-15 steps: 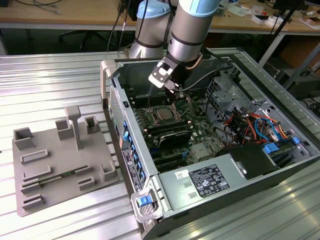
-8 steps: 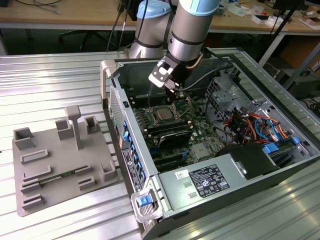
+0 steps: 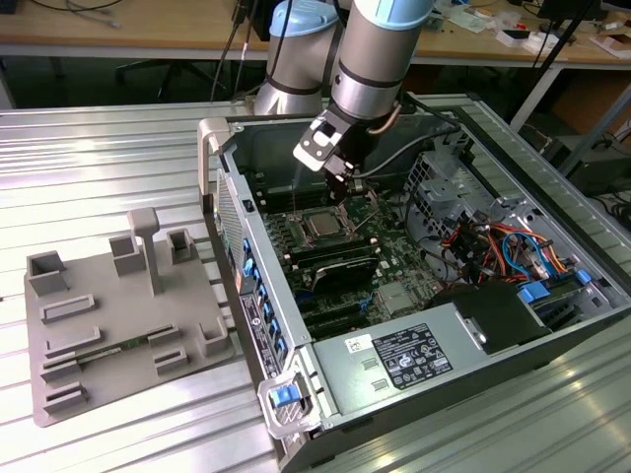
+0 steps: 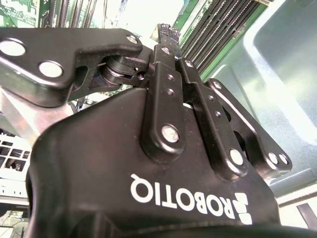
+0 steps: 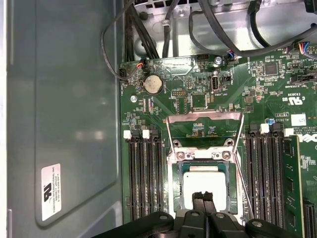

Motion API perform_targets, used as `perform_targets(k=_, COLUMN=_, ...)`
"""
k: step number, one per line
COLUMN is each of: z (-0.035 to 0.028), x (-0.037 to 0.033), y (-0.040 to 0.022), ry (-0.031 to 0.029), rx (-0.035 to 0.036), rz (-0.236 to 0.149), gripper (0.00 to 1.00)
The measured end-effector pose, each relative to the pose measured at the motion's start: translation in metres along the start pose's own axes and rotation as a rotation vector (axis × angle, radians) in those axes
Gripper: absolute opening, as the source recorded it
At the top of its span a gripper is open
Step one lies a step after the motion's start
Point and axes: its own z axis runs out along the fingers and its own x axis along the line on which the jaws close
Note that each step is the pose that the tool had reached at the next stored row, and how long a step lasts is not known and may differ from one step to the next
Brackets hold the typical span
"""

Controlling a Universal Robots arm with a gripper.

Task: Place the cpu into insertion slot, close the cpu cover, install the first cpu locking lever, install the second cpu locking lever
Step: 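Place the cpu into insertion slot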

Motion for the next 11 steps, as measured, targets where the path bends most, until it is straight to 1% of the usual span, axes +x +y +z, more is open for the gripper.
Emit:
perform_targets(k=6, z=-0.0040, x=0.0001, y=0.0002, ry=0.0001, rx=-0.0001, rz=0.000, gripper=0.11)
perform_targets(k=11, z=-0.0056, x=0.0002, y=0.0002, ry=0.0001, rx=-0.0001, rz=0.000, gripper=0.11)
